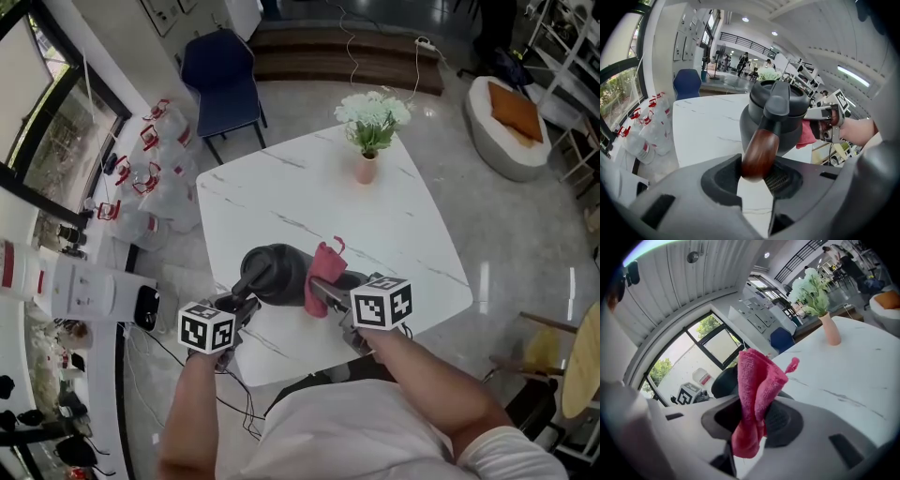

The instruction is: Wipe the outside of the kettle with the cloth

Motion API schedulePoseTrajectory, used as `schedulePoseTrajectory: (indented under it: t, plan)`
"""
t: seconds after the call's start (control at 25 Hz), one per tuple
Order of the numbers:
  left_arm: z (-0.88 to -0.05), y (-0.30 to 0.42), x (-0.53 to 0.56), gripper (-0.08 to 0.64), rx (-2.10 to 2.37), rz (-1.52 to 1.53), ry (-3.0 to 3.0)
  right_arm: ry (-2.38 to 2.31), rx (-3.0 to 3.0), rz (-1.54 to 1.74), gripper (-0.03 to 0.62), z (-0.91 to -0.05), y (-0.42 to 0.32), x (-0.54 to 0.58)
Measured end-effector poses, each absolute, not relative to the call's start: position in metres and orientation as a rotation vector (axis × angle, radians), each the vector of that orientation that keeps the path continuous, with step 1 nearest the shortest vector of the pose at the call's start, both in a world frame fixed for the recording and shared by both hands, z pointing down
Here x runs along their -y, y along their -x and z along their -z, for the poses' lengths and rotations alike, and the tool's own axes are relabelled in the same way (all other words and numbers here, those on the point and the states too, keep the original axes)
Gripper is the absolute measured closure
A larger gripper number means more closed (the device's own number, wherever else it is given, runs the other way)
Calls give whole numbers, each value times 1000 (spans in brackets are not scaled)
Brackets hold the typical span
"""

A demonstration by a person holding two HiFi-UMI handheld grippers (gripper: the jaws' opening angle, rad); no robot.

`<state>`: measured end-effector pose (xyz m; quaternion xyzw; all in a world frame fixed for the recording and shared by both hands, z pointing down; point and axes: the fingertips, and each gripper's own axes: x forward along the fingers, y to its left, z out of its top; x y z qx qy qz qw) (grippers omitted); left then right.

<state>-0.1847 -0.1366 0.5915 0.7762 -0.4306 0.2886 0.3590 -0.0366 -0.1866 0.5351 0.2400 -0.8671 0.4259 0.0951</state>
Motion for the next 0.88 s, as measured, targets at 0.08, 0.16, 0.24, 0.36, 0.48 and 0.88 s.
schedulePoseTrajectory:
  t: [0.08,0.16,0.24,0.36,0.48,0.88]
  plan:
    - [-593,186,135,433,1111,-748,-1990,-731,2547,-1261,468,-552,32,188]
    - [-595,187,134,433,1109,-753,-1982,-755,2521,-1288,468,-569,30,190]
    - [-598,189,132,433,1105,-757,-1972,-786,2503,-1328,468,-583,28,192]
    - [-602,191,129,433,1103,-761,-1949,-836,2469,-1335,468,-600,23,197]
    - [-606,194,128,433,1111,-770,-1937,-862,2440,-1322,468,-614,20,202]
    - [-604,192,130,433,1129,-854,-2009,-928,2308,-1230,469,-639,-16,209]
